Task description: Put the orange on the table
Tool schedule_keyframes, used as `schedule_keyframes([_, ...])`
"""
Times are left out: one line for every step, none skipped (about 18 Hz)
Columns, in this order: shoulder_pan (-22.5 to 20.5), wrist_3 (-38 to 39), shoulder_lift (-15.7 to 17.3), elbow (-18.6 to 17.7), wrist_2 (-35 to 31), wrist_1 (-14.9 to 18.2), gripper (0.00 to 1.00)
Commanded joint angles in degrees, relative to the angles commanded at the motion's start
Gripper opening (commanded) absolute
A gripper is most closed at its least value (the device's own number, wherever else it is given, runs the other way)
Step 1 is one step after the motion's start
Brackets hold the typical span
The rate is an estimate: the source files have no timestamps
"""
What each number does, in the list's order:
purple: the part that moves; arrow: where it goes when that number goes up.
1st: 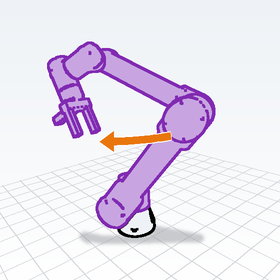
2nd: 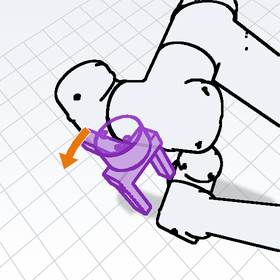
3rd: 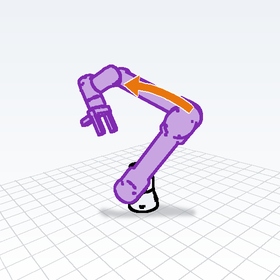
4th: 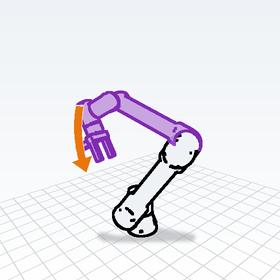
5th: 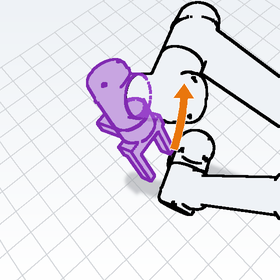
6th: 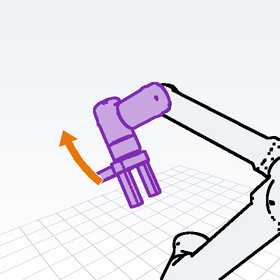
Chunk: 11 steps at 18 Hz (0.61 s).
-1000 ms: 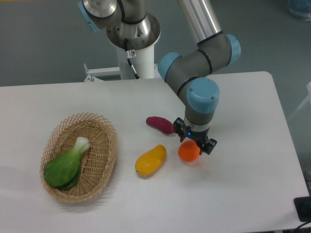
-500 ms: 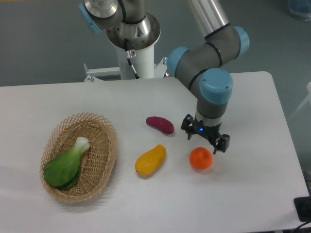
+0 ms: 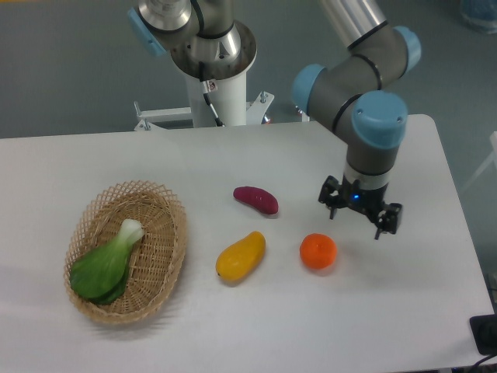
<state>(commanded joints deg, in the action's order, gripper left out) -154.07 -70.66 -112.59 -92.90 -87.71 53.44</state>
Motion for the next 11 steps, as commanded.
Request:
schedule_keyframes([-0.09,-0.09,-0.09,0.09,0.0,-0.09,1.0])
schedule_keyframes([-0.09,-0.09,-0.26,0.61,0.0,-0.09,1.0])
schedule_keyframes([-0.35,-0.09,-0.52,1.31,0.0,0.0,1.0])
schedule_keyframes([-0.7,-0.26,-0.7,2.02,0.0,0.0,1.0])
schedule_keyframes([-1.4,-1.48,-0.88,2.46,0.0,0.17,1.0])
schedule_keyframes([-1.93,-3.15,-1.05,2.55,0.09,0.17,1.0])
schedule_keyframes([-2.72,-4.9,-1.05,2.64,0.17,0.26,1.0])
schedule_keyframes([-3.25,-6.49,-1.05,2.81,0.52,0.52,1.0])
schedule_keyframes([-3.6,-7.55,-1.23,3.42,0.79,0.87,1.0])
schedule_keyframes([-3.69,-7.99,-1.4,3.86,0.7,1.05,1.0])
schedule_keyframes([-3.7,-8.0,-1.75,4.3,0.7,1.58,1.0])
